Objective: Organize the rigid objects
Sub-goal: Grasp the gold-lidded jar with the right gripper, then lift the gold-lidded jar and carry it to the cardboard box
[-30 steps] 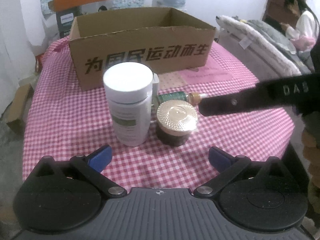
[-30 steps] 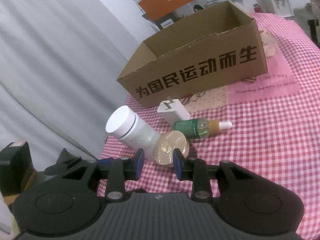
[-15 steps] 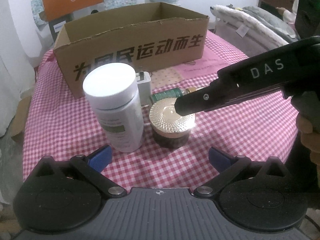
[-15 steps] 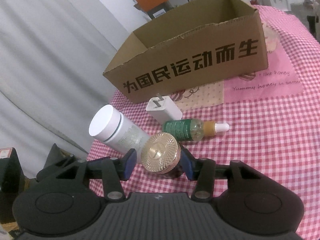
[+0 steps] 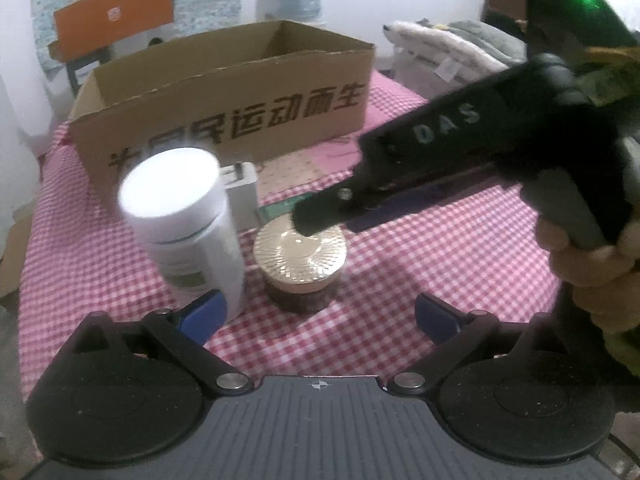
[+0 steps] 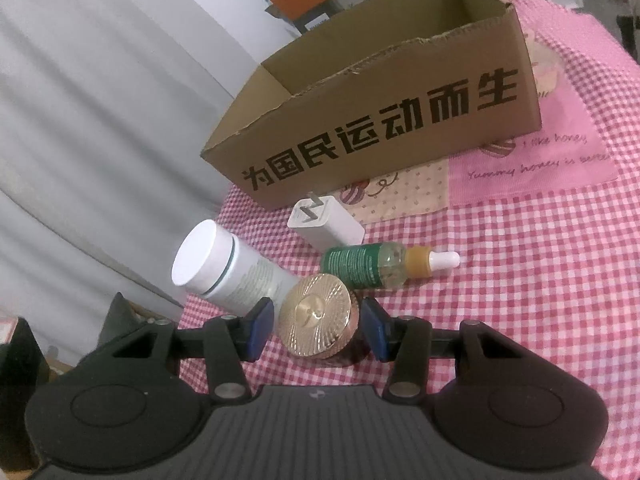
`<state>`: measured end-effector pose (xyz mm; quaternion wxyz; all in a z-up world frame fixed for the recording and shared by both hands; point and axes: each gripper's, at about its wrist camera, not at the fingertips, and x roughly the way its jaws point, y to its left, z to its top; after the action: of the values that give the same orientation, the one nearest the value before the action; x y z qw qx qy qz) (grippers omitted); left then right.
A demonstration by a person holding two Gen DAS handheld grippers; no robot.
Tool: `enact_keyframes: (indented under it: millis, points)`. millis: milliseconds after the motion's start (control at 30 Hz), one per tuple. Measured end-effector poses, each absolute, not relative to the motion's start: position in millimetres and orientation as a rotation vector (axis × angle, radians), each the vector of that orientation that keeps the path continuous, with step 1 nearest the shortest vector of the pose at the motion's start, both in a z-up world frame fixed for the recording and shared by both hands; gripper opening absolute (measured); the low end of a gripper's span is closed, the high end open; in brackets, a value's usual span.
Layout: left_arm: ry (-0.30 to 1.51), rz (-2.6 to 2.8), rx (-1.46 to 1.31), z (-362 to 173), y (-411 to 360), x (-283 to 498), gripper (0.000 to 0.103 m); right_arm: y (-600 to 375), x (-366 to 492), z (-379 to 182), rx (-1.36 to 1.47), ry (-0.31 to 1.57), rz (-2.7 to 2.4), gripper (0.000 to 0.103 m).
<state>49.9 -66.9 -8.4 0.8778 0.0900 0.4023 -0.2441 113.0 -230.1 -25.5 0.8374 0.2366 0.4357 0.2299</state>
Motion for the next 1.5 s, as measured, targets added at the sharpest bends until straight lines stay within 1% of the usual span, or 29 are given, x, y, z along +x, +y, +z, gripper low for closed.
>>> enact_keyframes:
  millis: [133, 167, 267, 400, 667, 1033, 1167, 1400, 1500]
  points:
    - [0.849, -0.512, 0.212, -15.1, -71.9, 55.3, 0.089, -227.7, 121.7, -29.6, 0.507, 0.941, 0.504, 0.044]
    - [0.854, -0.508, 0.213, -16.7, -72.7, 57.5, 0.086, -226.0, 124.1, -30.9, 0.501, 0.947, 0.505, 0.044]
    - [0.872, -0.504, 0.206, -21.7, -74.3, 64.7, 0.079, -221.5, 130.8, -35.1, 0.478, 0.963, 0.502, 0.044]
    - [0.883, -0.505, 0.198, -24.9, -77.2, 73.8, 0.071, -218.6, 136.9, -39.5, 0.461, 0.975, 0.511, 0.043]
    - [0.891, -0.529, 0.198, -23.8, -83.0, 69.3, 0.071, -223.6, 128.6, -38.5, 0.465, 0.992, 0.516, 0.044]
    - [0.936, -0.658, 0.204, -18.9, -82.5, 37.6, 0.071, -240.7, 80.2, -37.5, 0.498, 1.034, 0.512, 0.044]
    - [0.903, -0.667, 0.232, -17.6, -82.7, 28.8, 0.072, -246.3, 71.4, -37.0, 0.534, 1.033, 0.514, 0.044]
    - [0.89, -0.625, 0.309, -25.6, -96.4, 37.1, 0.073, -249.4, 71.3, -35.6, 0.548, 1.034, 0.499, 0.045]
    - [0.896, -0.618, 0.326, -31.0, -100.8, 41.6, 0.071, -243.7, 73.1, -39.6, 0.535, 1.048, 0.498, 0.048]
